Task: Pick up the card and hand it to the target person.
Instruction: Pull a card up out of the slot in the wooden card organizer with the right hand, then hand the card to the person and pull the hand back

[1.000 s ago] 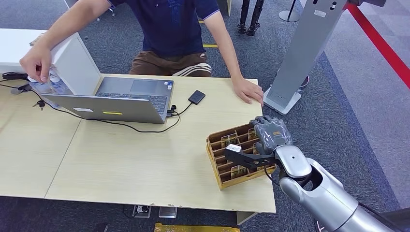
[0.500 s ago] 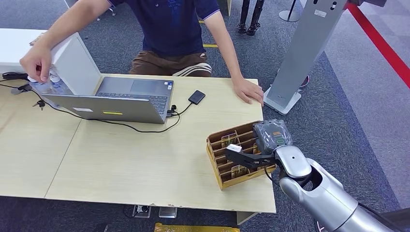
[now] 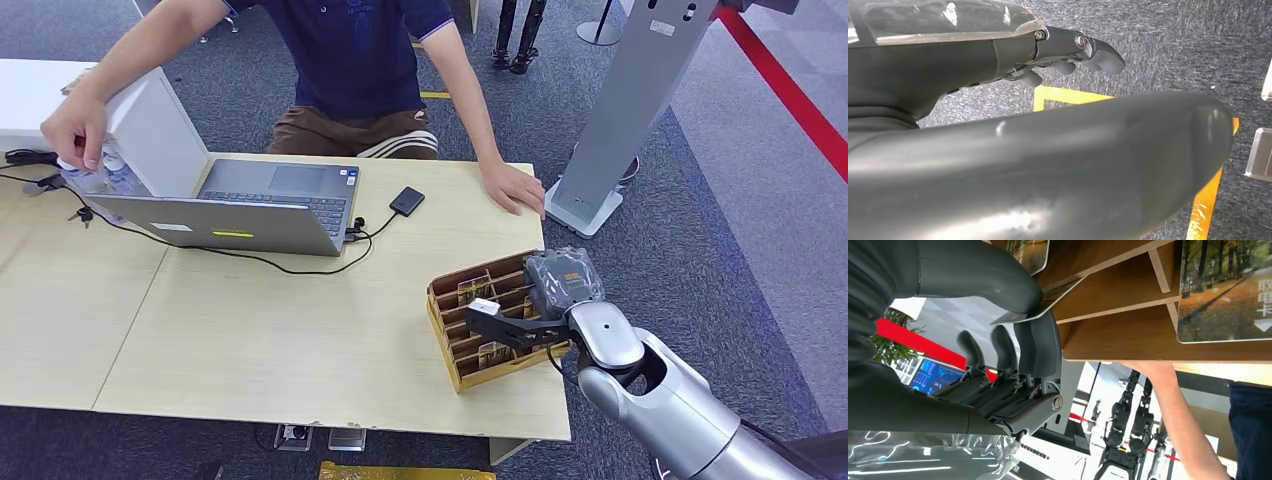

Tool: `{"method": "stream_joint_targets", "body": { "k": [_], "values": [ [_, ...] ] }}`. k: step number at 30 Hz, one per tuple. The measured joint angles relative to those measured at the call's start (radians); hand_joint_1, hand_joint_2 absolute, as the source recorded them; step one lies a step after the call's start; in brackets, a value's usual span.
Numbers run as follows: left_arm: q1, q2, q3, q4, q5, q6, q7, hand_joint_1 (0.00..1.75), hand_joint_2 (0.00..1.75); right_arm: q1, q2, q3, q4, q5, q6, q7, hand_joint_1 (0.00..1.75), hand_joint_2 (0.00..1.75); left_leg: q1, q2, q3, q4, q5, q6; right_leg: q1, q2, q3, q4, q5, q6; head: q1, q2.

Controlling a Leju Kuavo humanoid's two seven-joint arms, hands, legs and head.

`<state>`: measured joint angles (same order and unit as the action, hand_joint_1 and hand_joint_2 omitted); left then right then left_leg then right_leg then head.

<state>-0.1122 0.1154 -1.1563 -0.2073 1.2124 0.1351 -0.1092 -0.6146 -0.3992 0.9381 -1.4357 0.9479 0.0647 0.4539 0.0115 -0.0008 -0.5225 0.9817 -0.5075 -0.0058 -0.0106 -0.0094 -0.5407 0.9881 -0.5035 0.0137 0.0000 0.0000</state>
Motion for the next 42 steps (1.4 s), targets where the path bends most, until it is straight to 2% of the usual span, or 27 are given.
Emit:
{"method": "stream_joint_targets", "body": {
  "k": [4,11,16,20,25,28,34,38,42],
  "values": [
    [-0.002,0.002,-0.005,0.003,-0.01,0.011,-0.009,0.0,1.75,0.008,-0.007,-0.008,-0.013,0.001,0.003,0.003,1.61,1.75,0.0,0.0,0.0,0.0,0.0,0.0,0.0,0.0,0.0,0.0,0.0,0.0,0.0,0.0],
    [-0.001,0.002,0.005,0.004,-0.003,0.047,0.001,0.0,1.75,0.004,-0.01,-0.019,-0.033,0.006,-0.001,0.007,1.61,1.75,0.0,-0.001,0.0,0.0,0.0,0.0,0.0,-0.001,0.0,0.0,0.0,0.0,0.0,0.0],
    [-0.001,0.0,0.004,0.004,-0.003,0.056,0.003,0.0,1.75,-0.005,-0.031,-0.053,-0.106,0.013,-0.019,0.018,1.61,1.75,0.0,0.0,-0.001,0.001,0.0,0.0,0.0,0.0,-0.001,0.001,0.0,0.0,0.0,0.0],
    [-0.001,-0.001,0.006,0.004,0.0,0.059,0.007,0.0,1.75,-0.012,-0.062,-0.102,-0.219,0.0,-0.023,0.036,1.61,1.75,-0.001,0.0,-0.002,0.001,0.0,0.0,-0.001,0.0,-0.002,0.002,0.0,0.0,0.0,0.0],
    [-0.001,0.001,0.012,0.006,0.009,0.063,0.016,0.0,1.75,-0.037,-0.115,-0.196,-0.448,-0.072,0.042,0.07,1.61,1.75,-0.001,-0.001,-0.004,0.004,-0.001,0.0,-0.001,-0.001,-0.004,0.004,-0.001,0.0,0.0,0.0],
    [-0.001,0.0,0.015,0.006,0.012,0.067,0.019,0.0,1.75,-0.043,-0.125,-0.234,-0.533,-0.114,0.05,0.073,1.61,1.75,-0.002,-0.001,-0.005,0.005,-0.001,0.0,-0.001,-0.001,-0.006,0.006,-0.002,0.0,0.0,0.0],
    [-0.001,0.001,0.011,0.006,0.01,0.061,0.016,0.0,1.75,-0.049,-0.108,-0.247,-0.609,-0.271,0.039,-0.013,1.61,1.75,-0.001,-0.001,-0.003,0.003,-0.001,0.0,-0.001,-0.001,-0.004,0.004,-0.002,0.0,0.0,0.0],
    [-0.001,-0.002,0.005,0.007,0.004,0.058,0.011,0.0,1.75,-0.048,-0.059,-0.202,-0.498,-0.263,-0.019,-0.091,1.61,1.75,-0.001,0.0,-0.001,0.001,0.0,0.0,-0.001,0.0,-0.002,0.002,-0.001,0.0,0.0,0.0],
    [-0.001,-0.007,-0.002,0.007,-0.002,0.056,0.005,0.0,1.75,-0.032,0.003,-0.165,-0.319,-0.22,-0.162,-0.224,1.61,1.75,0.0,0.002,0.001,0.0,0.001,0.0,0.0,0.002,0.0,0.0,0.001,0.0,0.0,0.0]
  ]
}}
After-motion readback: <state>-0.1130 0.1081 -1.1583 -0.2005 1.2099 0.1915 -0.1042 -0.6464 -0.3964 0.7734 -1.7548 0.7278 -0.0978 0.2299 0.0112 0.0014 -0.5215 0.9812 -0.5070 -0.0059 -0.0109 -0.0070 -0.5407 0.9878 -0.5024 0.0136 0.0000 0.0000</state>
